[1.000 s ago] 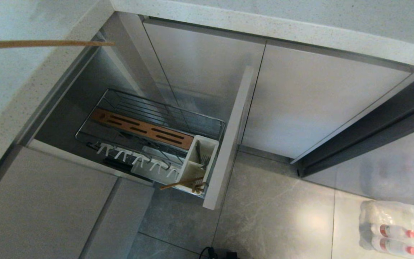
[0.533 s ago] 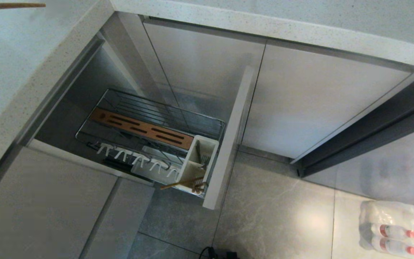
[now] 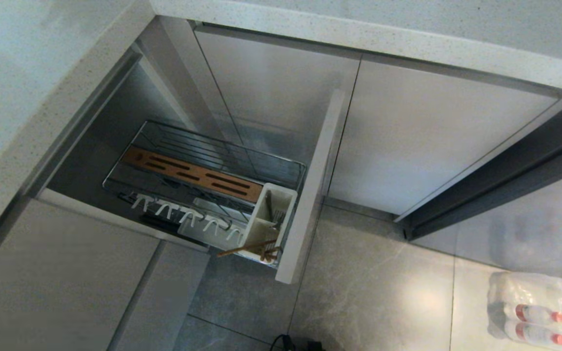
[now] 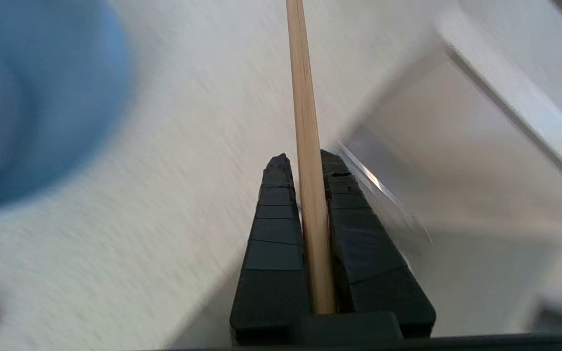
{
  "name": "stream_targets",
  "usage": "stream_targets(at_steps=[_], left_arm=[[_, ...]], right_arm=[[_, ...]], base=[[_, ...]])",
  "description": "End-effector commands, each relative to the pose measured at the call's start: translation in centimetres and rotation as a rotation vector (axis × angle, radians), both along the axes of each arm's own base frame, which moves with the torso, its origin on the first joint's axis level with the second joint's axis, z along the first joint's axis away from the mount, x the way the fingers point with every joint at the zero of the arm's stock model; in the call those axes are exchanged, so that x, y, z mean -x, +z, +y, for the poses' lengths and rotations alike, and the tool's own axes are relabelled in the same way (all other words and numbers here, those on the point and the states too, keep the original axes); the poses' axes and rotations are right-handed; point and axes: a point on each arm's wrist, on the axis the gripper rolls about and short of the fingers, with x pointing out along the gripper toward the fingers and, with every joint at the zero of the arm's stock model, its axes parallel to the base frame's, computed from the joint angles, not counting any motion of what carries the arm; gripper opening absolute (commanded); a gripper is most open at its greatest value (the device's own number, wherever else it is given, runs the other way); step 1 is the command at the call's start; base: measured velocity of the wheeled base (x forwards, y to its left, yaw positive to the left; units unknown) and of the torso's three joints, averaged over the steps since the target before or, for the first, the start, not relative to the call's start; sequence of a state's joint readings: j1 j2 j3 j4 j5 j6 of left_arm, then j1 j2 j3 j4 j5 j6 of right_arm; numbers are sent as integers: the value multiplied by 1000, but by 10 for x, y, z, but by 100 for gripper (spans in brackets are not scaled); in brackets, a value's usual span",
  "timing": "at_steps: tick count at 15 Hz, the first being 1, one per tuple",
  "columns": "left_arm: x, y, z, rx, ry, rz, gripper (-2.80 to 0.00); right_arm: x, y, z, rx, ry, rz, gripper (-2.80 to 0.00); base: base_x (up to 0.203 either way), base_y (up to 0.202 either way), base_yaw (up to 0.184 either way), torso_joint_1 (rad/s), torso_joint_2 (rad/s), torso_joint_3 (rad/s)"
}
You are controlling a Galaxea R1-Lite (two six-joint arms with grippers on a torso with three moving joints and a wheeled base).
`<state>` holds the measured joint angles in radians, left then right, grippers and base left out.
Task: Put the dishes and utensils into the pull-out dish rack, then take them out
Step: Take the chopsticks out of the cupboard
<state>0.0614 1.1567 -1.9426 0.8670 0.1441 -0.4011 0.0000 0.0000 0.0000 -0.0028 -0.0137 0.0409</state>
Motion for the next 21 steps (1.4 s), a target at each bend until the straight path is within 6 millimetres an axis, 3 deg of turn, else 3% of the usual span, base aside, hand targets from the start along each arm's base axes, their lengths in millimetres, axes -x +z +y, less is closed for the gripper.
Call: stream_targets(at_steps=[1,7,14,18,21], left_arm=[[-12,0,5,5,67,11,-280],[-39,7,31,-13,382,-53,-280],[-86,2,66,-60,790,-8,-280],[-109,-7,84,-87,834,51,-280],[-123,-14,85,-90,776,91,-280]], right_arm=[[0,0,0,0,0,1,-280],[0,0,0,0,0,1,-280],[0,0,0,0,0,1,-280],[0,0,0,0,0,1,-280],[0,0,0,0,0,1,-280]], base=[[0,0,0,0,0,0],[0,0,0,0,0,0],[0,0,0,0,0,0],[0,0,0,0,0,0],[0,0,0,0,0,0]])
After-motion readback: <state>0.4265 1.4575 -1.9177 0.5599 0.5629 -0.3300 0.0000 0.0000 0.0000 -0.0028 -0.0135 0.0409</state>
